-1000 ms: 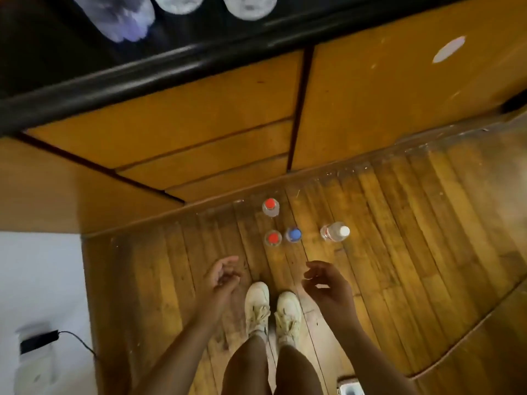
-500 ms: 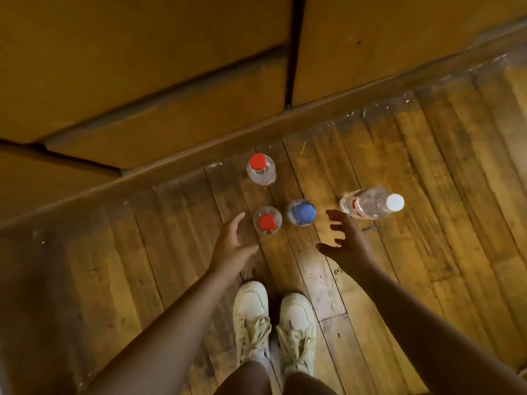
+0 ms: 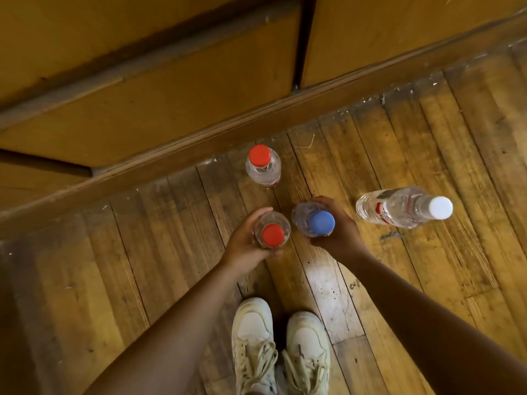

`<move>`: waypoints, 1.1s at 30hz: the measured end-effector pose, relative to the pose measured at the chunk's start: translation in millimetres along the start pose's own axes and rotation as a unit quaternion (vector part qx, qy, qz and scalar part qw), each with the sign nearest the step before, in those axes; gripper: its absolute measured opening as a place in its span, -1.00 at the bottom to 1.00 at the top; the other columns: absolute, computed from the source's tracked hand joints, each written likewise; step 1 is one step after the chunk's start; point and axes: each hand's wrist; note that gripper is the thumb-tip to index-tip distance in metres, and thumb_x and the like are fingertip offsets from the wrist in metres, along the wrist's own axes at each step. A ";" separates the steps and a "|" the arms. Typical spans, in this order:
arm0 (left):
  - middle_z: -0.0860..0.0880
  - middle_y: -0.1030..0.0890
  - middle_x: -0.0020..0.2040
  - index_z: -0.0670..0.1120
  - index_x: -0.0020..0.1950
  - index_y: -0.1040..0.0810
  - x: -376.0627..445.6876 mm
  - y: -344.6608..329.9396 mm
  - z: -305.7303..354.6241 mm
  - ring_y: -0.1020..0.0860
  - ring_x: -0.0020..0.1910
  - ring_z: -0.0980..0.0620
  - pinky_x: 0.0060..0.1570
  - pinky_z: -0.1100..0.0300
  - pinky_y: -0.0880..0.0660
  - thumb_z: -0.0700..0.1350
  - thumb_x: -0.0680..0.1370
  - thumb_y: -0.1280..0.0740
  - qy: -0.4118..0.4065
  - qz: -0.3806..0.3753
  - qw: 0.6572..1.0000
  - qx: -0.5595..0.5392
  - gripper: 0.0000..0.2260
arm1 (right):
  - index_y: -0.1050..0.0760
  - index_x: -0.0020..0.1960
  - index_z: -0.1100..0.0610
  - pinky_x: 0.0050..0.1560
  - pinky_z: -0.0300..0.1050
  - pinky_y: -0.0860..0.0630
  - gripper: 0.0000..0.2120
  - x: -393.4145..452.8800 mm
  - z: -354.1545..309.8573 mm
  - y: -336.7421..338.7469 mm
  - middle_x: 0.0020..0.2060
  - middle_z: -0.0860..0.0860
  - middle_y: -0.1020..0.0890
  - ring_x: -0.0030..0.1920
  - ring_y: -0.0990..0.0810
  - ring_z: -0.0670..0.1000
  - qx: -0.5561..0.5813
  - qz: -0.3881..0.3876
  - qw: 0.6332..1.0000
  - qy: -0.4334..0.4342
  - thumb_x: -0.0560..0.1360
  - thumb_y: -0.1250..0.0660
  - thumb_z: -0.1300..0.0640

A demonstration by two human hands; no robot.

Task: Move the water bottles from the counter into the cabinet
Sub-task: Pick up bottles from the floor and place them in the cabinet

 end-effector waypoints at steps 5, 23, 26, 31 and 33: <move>0.16 -0.54 0.08 0.15 0.13 -0.41 -4.0 2.9 4.9 -0.50 0.11 0.15 -0.02 0.50 -0.42 -0.35 0.23 -0.54 0.006 0.007 1.000 0.003 -0.37 | -0.35 -0.03 -0.42 -0.01 -0.08 -0.49 -0.19 -2.9 -8.3 -5.5 -0.02 -0.26 -0.52 0.02 -0.52 -0.13 0.010 0.032 0.999 -0.035 0.13 -0.51 0.41; 0.04 -0.61 0.05 0.11 0.08 -0.48 -240.9 90.3 174.6 -0.57 0.08 0.07 -0.11 0.34 -0.51 0.16 -0.09 -0.63 0.085 0.022 0.995 -0.044 -0.22 | -0.53 0.04 0.21 -0.20 -0.20 -0.57 -0.53 -218.9 -179.3 94.6 -0.12 0.11 -0.67 -0.08 -0.64 0.07 0.196 0.001 0.967 -0.164 0.19 -0.49 0.49; 0.02 -0.64 -0.02 0.02 0.10 -0.51 -288.6 102.8 221.2 -0.61 0.00 0.10 -0.22 0.46 -0.48 0.23 -0.08 -0.60 0.050 0.033 0.997 -0.047 -0.19 | -0.57 -0.04 0.13 -0.26 -0.27 -0.56 -0.50 -251.3 -236.5 114.9 -0.18 0.02 -0.70 -0.14 -0.66 -0.02 0.206 -0.014 0.968 -0.140 0.06 -0.58 0.37; 0.05 -0.69 -0.09 -0.10 0.09 -0.54 -354.7 118.4 297.7 -0.65 -0.05 0.08 -0.19 0.34 -0.53 0.16 -0.05 -0.63 0.005 0.027 0.994 -0.104 -0.22 | -0.58 -0.02 0.00 -0.20 -0.19 -0.57 -0.43 -295.1 -327.4 142.2 -0.09 0.06 -0.69 -0.07 -0.66 0.01 0.233 -0.044 0.966 -0.105 -0.01 -0.63 0.11; 0.12 -0.69 -0.12 -0.03 0.06 -0.55 -379.3 120.9 325.9 -0.65 -0.08 0.15 -0.21 0.38 -0.52 0.20 -0.06 -0.61 -0.011 0.043 0.992 -0.122 -0.25 | -0.59 -0.03 0.03 -0.20 -0.18 -0.58 -0.42 -310.3 -361.6 150.5 -0.10 0.08 -0.69 -0.07 -0.67 0.05 0.249 -0.043 0.963 -0.088 -0.03 -0.63 0.03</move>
Point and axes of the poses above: each hand's wrist, its own x-axis towards the middle knuckle, its own y-axis out of the back of the hand, z = x × y
